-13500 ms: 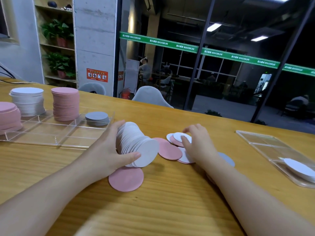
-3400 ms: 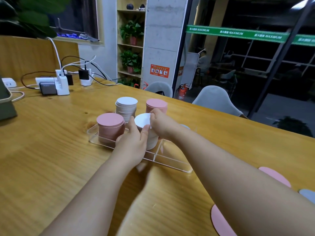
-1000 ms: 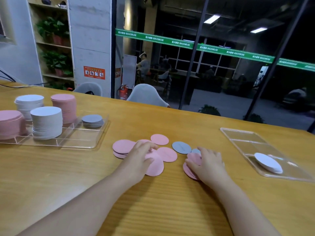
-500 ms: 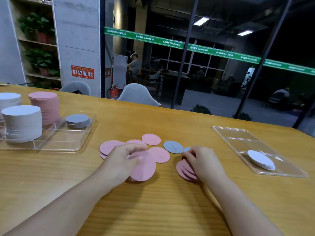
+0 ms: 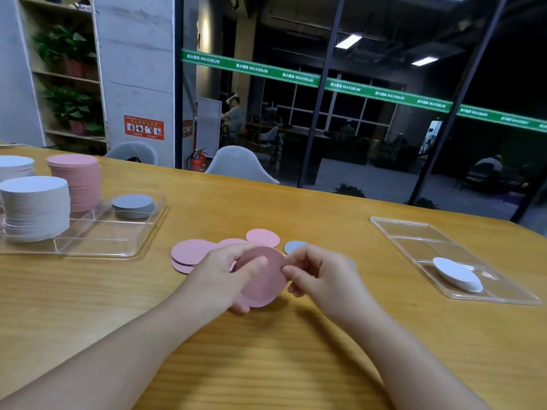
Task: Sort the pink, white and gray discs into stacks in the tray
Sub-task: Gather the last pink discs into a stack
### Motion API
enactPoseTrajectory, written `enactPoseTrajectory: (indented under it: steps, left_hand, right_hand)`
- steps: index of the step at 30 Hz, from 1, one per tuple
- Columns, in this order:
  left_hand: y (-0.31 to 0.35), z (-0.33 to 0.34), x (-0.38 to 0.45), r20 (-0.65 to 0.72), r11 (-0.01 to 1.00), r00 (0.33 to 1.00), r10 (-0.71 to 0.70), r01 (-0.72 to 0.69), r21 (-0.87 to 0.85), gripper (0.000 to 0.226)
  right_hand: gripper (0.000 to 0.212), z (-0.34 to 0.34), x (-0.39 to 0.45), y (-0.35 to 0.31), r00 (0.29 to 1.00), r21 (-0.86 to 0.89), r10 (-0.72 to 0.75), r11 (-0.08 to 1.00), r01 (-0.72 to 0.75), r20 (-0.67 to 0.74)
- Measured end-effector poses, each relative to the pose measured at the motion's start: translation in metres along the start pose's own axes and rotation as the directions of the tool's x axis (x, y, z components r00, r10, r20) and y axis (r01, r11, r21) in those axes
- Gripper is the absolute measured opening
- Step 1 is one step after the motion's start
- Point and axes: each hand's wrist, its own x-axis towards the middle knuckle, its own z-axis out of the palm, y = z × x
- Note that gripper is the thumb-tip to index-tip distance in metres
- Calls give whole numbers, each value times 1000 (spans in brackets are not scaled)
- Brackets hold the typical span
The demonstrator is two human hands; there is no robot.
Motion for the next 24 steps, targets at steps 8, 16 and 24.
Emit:
enactPoseTrajectory:
  steps: [8,16,24]
  left_hand:
    - [-5,-9,4,-14,1000,1000,-7,7,-4,45]
    - [-6,-7,3,23,1000,1000,-15,15,0,40]
    - [0,-4,1,16,997,997,-77,77,24,37]
  right_hand:
    - [49,-44,1,11,964,-504,266,832,-231,-2]
    - [81,-57,-4,18,847,-669,508,685,-289,154]
    - [70,-51,-4,12,939,-548,337,800,-245,72]
